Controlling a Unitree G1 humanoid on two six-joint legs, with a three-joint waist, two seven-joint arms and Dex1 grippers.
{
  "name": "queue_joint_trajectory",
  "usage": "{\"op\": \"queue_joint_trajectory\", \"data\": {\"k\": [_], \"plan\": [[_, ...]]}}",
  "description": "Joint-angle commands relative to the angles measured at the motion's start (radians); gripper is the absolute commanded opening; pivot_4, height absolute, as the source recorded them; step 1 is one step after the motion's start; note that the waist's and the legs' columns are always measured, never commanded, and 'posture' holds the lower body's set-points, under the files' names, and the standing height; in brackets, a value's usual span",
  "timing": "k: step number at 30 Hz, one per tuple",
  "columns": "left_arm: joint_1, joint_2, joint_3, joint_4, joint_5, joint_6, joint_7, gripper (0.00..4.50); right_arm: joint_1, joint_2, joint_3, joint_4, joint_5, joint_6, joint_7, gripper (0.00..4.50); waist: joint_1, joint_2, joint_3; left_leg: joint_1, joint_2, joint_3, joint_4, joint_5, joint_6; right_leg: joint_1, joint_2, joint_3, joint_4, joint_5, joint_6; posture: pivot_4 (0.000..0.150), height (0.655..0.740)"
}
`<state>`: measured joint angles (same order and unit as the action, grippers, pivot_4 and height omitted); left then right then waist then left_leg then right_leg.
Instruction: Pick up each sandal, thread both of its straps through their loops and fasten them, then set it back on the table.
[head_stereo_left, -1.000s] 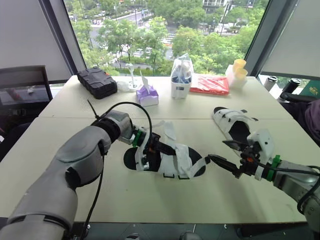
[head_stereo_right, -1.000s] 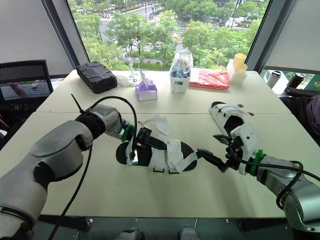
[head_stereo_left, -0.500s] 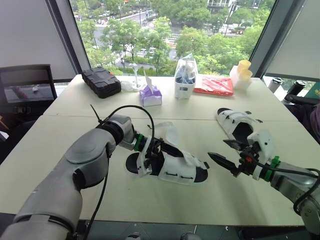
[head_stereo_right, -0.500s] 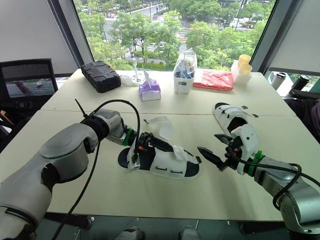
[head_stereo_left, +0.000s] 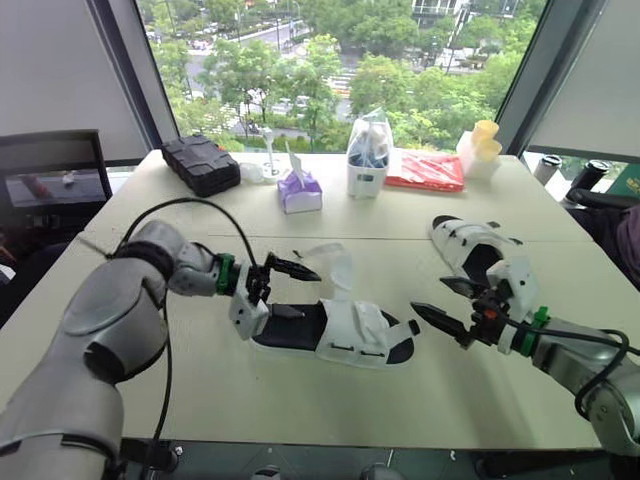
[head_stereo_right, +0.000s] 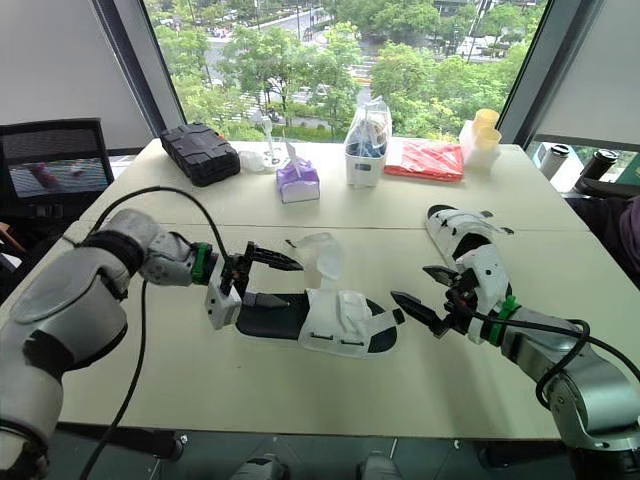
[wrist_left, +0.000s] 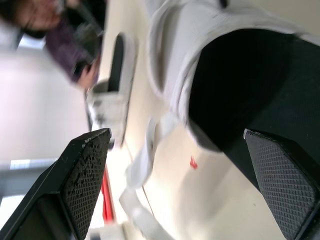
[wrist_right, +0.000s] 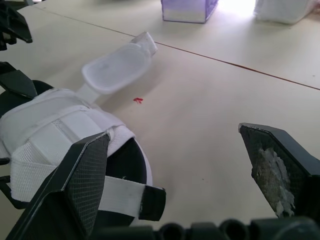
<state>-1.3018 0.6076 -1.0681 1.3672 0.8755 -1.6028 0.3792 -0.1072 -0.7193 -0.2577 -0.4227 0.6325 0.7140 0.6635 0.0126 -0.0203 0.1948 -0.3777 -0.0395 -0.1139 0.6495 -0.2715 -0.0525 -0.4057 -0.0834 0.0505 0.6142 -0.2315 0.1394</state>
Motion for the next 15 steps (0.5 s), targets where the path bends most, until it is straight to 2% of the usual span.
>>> {"op": "queue_joint_trajectory", "data": {"k": [1, 2, 3, 5, 6, 7, 9, 11, 15], "plan": [[-0.106, -0.093, 0.539, 0.485, 0.024, -0.012, -0.421, 4.43, -0.007, -0.043, -0.036, -0.082, 0.113, 0.069, 0.055, 4.5, 0.004, -0.001, 0.0, 0.0, 0.0, 0.0, 0.0, 0.0, 0.0, 0.0, 0.0, 0.0, 0.0, 0.0, 0.0, 0.15, 0.74], [-0.129, -0.107, 0.749, 0.635, 0.061, -0.012, -0.561, 4.43, -0.003, -0.057, -0.024, -0.109, 0.13, 0.085, 0.069, 4.5, 0.004, -0.001, 0.0, -0.002, 0.0, -0.001, 0.002, 0.0, 0.0, 0.0, 0.0, -0.001, 0.0, 0.0, 0.0, 0.15, 0.74], [-0.13, -0.104, 0.96, 0.713, 0.029, 0.038, -0.755, 4.43, 0.003, -0.069, -0.008, -0.132, 0.133, 0.092, 0.077, 4.5, 0.001, -0.001, 0.0, -0.005, 0.0, -0.001, 0.004, 0.0, 0.0, -0.001, 0.001, -0.003, -0.002, 0.001, -0.002, 0.15, 0.74], [-0.109, -0.074, 1.327, 0.727, -0.162, 0.307, -1.211, 4.43, 0.007, -0.071, 0.02, -0.167, 0.137, 0.099, 0.074, 4.5, -0.004, 0.0, -0.001, -0.003, 0.0, 0.0, 0.003, 0.0, 0.001, 0.001, 0.0, -0.002, -0.003, 0.001, -0.002, 0.15, 0.74], [-0.108, -0.06, 1.453, 0.727, -0.231, 0.438, -1.372, 4.43, 0.006, -0.067, 0.029, -0.176, 0.139, 0.101, 0.07, 4.5, -0.006, -0.001, -0.001, 0.0, 0.0, 0.0, 0.002, 0.0, 0.001, 0.003, 0.0, -0.002, -0.002, 0.001, -0.002, 0.15, 0.74], [-0.105, -0.047, 1.542, 0.727, -0.29, 0.548, -1.45, 4.43, 0.007, -0.063, 0.044, -0.182, 0.129, 0.096, 0.066, 4.5, -0.01, -0.001, -0.001, 0.001, 0.0, 0.0, 0.001, 0.0, 0.001, 0.003, 0.0, -0.002, -0.001, 0.001, -0.002, 0.15, 0.74], [-0.103, -0.023, 1.647, 0.727, -0.384, 0.748, -1.501, 4.43, 0.014, -0.065, 0.072, -0.191, 0.099, 0.081, 0.062, 4.5, -0.023, -0.001, -0.001, 0.002, 0.001, -0.001, 0.001, 0.0, 0.001, 0.002, 0.001, -0.002, 0.001, 0.001, -0.002, 0.15, 0.74], [-0.094, -0.007, 1.714, 0.727, -0.46, 0.869, -1.487, 4.43, 0.023, -0.069, 0.098, -0.202, 0.065, 0.059, 0.057, 4.5, -0.032, -0.001, -0.001, 0.002, 0.001, -0.002, 0.001, 0.0, 0.001, 0.001, 0.001, -0.002, 0.004, 0.001, -0.002, 0.15, 0.74], [-0.068, -0.007, 1.777, 0.727, -0.549, 0.902, -1.412, 4.43, 0.024, -0.08, 0.182, -0.206, -0.067, -0.027, 0.044, 4.5, -0.037, -0.001, -0.001, 0.004, 0.001, -0.002, 0.001, 0.0, 0.001, 0.0, 0.001, -0.002, 0.008, 0.001, -0.002, 0.15, 0.74]]}}
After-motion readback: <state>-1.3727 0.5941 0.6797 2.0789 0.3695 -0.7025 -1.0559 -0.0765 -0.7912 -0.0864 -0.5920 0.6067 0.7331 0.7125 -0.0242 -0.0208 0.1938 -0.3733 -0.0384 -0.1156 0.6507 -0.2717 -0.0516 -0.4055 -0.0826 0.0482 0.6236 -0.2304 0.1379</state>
